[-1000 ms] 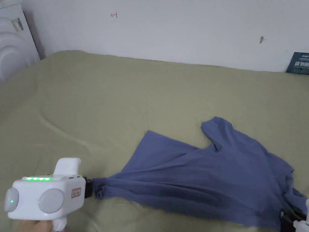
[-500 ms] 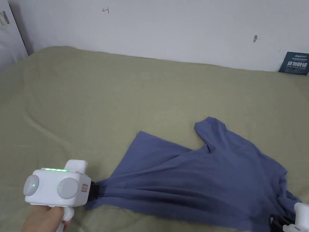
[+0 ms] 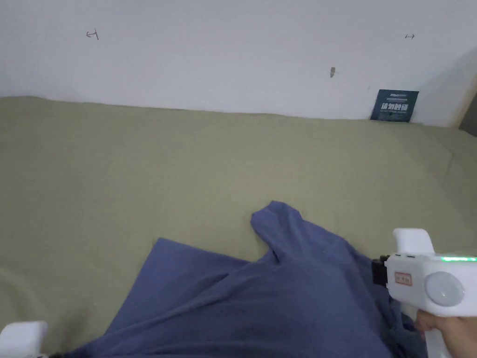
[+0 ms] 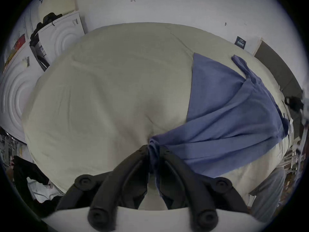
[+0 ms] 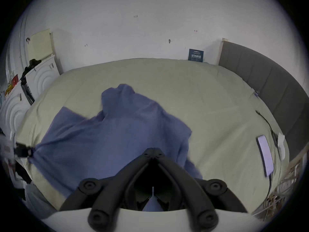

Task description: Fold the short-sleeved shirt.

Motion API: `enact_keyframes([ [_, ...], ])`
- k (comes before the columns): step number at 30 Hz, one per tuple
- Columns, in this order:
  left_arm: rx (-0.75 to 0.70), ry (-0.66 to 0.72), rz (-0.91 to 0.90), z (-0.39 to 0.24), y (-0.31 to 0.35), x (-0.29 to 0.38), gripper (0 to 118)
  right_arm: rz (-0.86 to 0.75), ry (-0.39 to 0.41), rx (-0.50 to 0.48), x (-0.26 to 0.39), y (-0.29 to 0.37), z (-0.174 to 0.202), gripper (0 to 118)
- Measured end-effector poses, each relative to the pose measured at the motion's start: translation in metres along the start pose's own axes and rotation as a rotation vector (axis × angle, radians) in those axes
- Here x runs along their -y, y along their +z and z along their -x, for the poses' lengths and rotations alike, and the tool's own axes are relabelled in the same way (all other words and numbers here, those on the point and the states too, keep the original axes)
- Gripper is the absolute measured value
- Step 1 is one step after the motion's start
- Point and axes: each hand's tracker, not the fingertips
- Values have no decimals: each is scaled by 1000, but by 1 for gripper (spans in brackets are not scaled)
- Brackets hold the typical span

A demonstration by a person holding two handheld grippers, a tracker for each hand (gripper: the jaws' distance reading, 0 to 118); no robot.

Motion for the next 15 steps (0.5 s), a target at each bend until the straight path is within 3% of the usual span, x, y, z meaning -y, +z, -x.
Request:
enact_keyframes([
  [7,31,26,-5,7,-3,-4,12,72,61,-8,-59,-81,-9,2],
  [8,32,29,-5,5,-3,-3,12,80,71,-10,-63,-93,-7,18],
  [9,33,30,-5,5,-4,-4,12,99,87,-17,-66,-104,-6,55],
  [10,35,40,-6,5,-5,-5,12,126,91,-10,-69,-116,-4,107],
  [11,37,48,-7,6,-5,-6,12,187,100,-10,-70,-130,-3,118],
  [13,44,58,-9,10,-9,-3,12,205,122,-61,-66,-146,0,100],
  [15,51,67,-7,13,-11,-6,12,264,182,-19,-58,-163,1,100],
])
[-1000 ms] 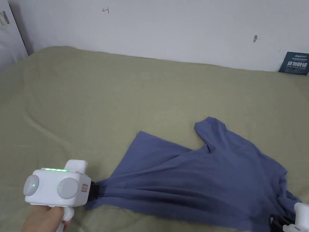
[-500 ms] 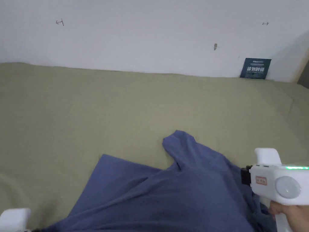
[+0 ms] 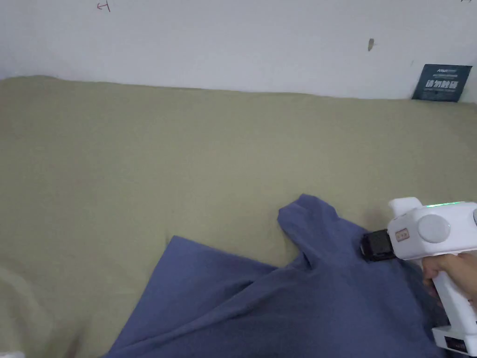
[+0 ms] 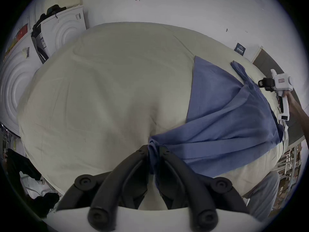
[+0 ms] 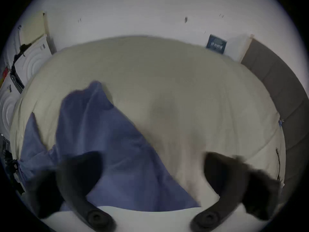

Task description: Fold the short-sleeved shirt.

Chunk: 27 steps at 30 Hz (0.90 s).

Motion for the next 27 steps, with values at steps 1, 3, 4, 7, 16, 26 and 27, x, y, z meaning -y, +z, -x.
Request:
enact_keyframes([
  [1,2,6,-1,-2,0,3,12,28,33,28,3,-9,2,101],
  [3,4,3,2,-2,-2,1,12,-20,-4,37,-1,9,14,106],
  [4,3,3,3,-2,-2,0,12,-2,-49,34,-1,12,15,106],
  [7,1,-3,4,-1,-3,1,12,-70,-66,20,2,36,17,58],
  [16,26,-69,-72,-10,47,-18,11,-283,-85,28,48,167,17,2],
  [26,75,-157,-290,-50,143,-76,11,-568,-114,123,95,337,5,2],
  [27,74,-160,-309,-54,151,-85,11,-581,-127,126,97,352,0,2],
])
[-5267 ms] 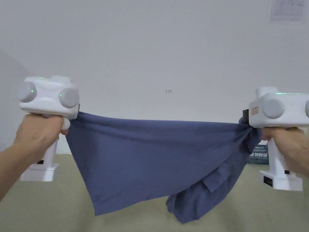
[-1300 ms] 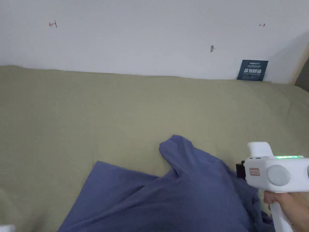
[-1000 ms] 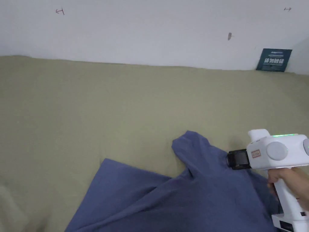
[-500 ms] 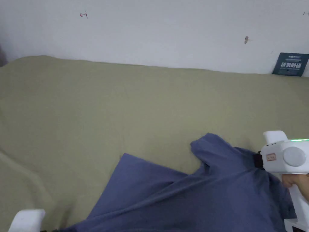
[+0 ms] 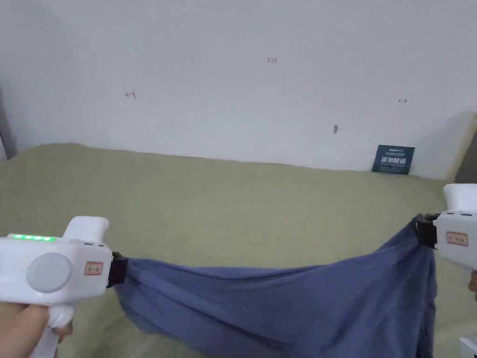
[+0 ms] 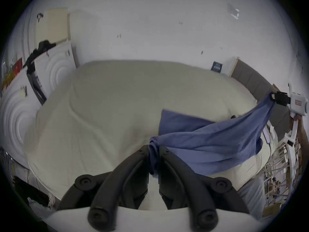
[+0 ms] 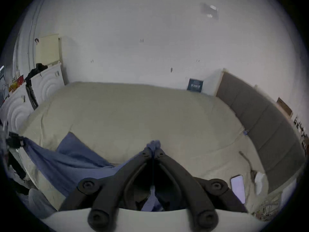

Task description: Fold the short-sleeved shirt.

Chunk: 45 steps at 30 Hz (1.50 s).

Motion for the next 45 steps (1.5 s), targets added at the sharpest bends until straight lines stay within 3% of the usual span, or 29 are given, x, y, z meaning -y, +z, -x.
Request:
enact_keyframes([
  [9,-84,-33,-134,-17,38,-95,11,-162,-83,90,-58,78,-43,2],
  [18,-172,-38,-243,-33,58,-178,11,-269,-79,122,-135,69,-43,2],
  [23,-241,-35,-282,-38,54,-227,11,-301,-100,138,-187,35,-44,2],
  [38,-397,-26,-357,-40,-26,-373,11,-340,-18,205,-323,-95,-31,2],
  [45,-438,-40,-407,-40,-71,-420,11,-382,-45,215,-367,-131,-22,2],
])
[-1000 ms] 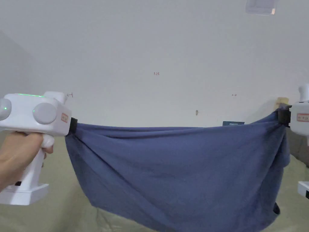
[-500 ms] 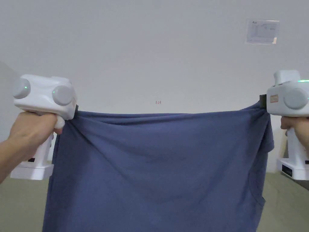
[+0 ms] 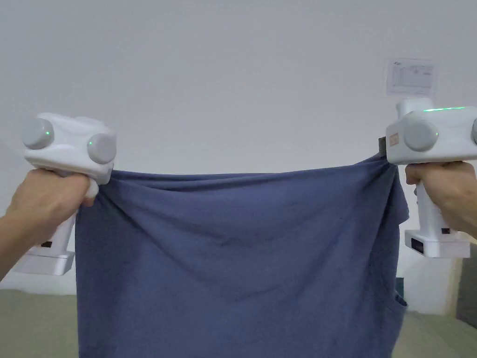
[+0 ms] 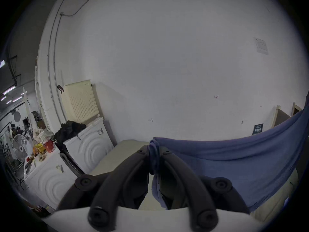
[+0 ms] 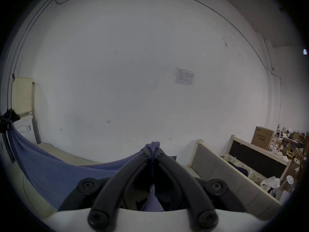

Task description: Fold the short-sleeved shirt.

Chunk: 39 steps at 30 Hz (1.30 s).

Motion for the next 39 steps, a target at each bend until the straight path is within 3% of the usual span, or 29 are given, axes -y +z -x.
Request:
enact_keyframes([
  [7,4,-18,-1,-23,-51,42,11,32,11,7,44,-38,17,2],
  [13,83,22,135,-49,-105,137,11,157,12,-21,151,-60,28,2],
  [16,99,-25,198,-63,-120,193,11,231,22,-29,208,-64,32,2],
  [20,131,-30,293,-68,-126,267,11,313,-47,-45,280,-52,33,2],
  [25,145,-107,348,-61,-100,333,11,404,-4,-108,345,-11,31,2],
  [28,161,-115,366,-48,-77,356,11,416,-62,-131,371,27,21,2],
  [32,199,-73,371,-23,-30,375,11,449,-43,-149,389,80,6,2],
  [35,214,-57,380,-2,8,386,11,451,-127,-165,397,127,-15,2],
  [39,258,-62,404,25,70,405,11,474,-88,-181,407,198,-30,2],
])
